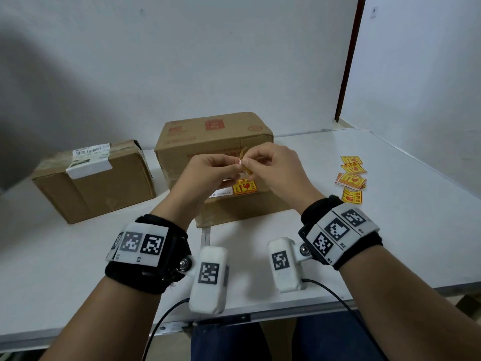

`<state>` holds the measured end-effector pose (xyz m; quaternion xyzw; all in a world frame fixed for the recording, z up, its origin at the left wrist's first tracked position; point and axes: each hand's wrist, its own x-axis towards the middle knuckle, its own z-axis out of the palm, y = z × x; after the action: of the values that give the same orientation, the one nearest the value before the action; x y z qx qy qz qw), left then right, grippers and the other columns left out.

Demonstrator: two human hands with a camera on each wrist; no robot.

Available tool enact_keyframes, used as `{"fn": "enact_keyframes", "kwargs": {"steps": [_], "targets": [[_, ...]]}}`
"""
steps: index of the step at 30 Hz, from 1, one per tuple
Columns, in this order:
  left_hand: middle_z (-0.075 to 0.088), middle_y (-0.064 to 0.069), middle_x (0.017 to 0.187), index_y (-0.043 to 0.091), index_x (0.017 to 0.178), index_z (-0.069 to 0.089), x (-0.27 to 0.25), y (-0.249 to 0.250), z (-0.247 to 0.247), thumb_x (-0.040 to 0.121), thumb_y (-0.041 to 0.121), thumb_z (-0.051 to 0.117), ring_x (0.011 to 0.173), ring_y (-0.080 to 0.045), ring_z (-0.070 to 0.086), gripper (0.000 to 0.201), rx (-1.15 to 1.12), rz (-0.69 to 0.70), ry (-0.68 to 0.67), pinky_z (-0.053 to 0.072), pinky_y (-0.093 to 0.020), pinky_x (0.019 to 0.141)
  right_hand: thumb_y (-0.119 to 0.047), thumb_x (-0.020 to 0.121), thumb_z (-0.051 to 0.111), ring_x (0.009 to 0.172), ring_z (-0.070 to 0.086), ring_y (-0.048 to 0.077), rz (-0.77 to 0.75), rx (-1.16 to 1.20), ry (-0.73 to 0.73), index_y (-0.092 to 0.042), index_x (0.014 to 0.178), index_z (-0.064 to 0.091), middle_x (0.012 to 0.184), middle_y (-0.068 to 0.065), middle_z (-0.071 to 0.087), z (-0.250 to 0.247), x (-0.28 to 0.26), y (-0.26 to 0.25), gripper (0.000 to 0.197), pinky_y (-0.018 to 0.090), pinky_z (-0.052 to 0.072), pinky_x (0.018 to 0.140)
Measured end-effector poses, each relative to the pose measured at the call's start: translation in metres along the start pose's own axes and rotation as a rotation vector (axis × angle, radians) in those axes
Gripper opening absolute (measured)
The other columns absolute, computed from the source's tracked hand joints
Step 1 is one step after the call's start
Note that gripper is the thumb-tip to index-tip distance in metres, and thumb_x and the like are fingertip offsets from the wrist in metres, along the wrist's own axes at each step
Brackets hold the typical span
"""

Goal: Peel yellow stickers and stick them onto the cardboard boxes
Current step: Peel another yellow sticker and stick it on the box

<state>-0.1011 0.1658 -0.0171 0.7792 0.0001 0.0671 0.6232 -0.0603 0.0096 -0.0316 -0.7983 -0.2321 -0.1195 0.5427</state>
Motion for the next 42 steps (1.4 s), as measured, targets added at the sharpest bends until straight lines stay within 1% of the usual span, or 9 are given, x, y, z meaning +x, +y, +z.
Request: {"fn": "enact_keyframes", "kwargs": {"steps": [8,12,16,23,27,31,35,39,42], "targets": [[0.074,-0.011,0.085,0.008,0.092,0.075,0.005,-0.004,0.000,0.092,0.015,0.063,0.075,-0.016,0.062,0.014,-0.051,-0.027,0.086,0.056,-0.025,0.073,-0.014,0.089,0.065,0.099,0.061,0.007,0.051,-0.022,0.016,-0.027,0.097,0.072,0.109,-0.006,0.065,-0.007,0.006,0.010,0.017,0.019,0.050,0.082],[0.072,-0.006,0.078,0.008,0.089,0.073,0.004,-0.003,-0.004,0.092,0.013,0.060,0.072,-0.013,0.062,0.014,-0.042,-0.045,0.061,0.056,-0.027,0.075,-0.001,0.090,0.062,0.093,0.070,0.019,0.251,0.363,-0.075,-0.005,0.102,0.070,0.105,0.013,0.069,-0.013,0.004,0.011,0.015,0.021,0.057,0.074],[0.072,-0.014,0.090,0.010,0.092,0.072,0.003,-0.002,-0.004,0.094,0.015,0.058,0.077,-0.016,0.063,0.015,0.033,0.012,0.087,0.058,-0.032,0.080,-0.014,0.095,0.057,0.088,0.072,0.021,0.322,0.546,-0.098,0.003,0.098,0.068,0.101,0.018,0.071,-0.013,0.000,0.009,0.021,0.025,0.059,0.076],[0.072,-0.006,0.086,0.005,0.101,0.070,0.005,-0.007,-0.001,0.096,0.016,0.057,0.073,-0.008,0.068,0.017,-0.062,0.056,0.073,0.055,-0.023,0.073,0.003,0.086,0.064,0.101,0.070,0.026,0.260,0.419,-0.196,-0.013,0.096,0.070,0.108,0.009,0.069,-0.011,-0.006,0.013,0.020,0.037,0.057,0.089],[0.073,-0.011,0.098,0.008,0.108,0.070,0.007,-0.012,0.001,0.094,0.017,0.059,0.084,-0.016,0.069,0.019,-0.098,0.071,0.040,0.055,-0.026,0.076,-0.005,0.092,0.060,0.086,0.068,0.011,0.239,0.365,-0.192,-0.010,0.103,0.073,0.107,0.007,0.069,-0.010,-0.010,0.007,0.018,0.023,0.057,0.081],[0.072,-0.009,0.099,0.007,0.111,0.067,0.007,-0.012,0.006,0.093,0.012,0.060,0.082,-0.015,0.069,0.019,-0.159,0.086,0.074,0.056,-0.023,0.071,-0.001,0.089,0.061,0.100,0.067,0.021,0.248,0.343,-0.180,-0.011,0.094,0.075,0.109,0.010,0.068,-0.009,-0.009,0.007,0.018,0.030,0.057,0.087],[0.070,-0.007,0.092,0.007,0.110,0.064,0.008,-0.013,0.012,0.093,0.007,0.060,0.079,-0.013,0.068,0.018,-0.146,0.128,0.096,0.055,-0.021,0.067,-0.002,0.091,0.059,0.091,0.068,0.015,0.289,0.390,-0.180,-0.001,0.098,0.074,0.107,0.011,0.068,-0.010,-0.008,0.006,0.017,0.024,0.057,0.083],[0.066,-0.012,0.091,0.007,0.110,0.059,0.009,-0.012,0.015,0.092,0.008,0.062,0.079,-0.018,0.067,0.018,-0.167,0.141,0.132,0.055,-0.024,0.067,0.007,0.082,0.064,0.098,0.067,0.023,0.281,0.372,-0.219,-0.017,0.088,0.074,0.114,0.012,0.065,-0.008,-0.005,0.007,0.027,0.026,0.057,0.074],[0.068,-0.007,0.090,0.004,0.111,0.058,0.009,-0.013,0.014,0.093,0.012,0.061,0.074,-0.013,0.067,0.019,-0.206,0.106,0.147,0.055,-0.022,0.067,0.004,0.086,0.062,0.099,0.066,0.018,0.265,0.372,-0.197,-0.019,0.097,0.075,0.114,0.007,0.066,-0.008,-0.005,0.008,0.029,0.024,0.057,0.074]]}}
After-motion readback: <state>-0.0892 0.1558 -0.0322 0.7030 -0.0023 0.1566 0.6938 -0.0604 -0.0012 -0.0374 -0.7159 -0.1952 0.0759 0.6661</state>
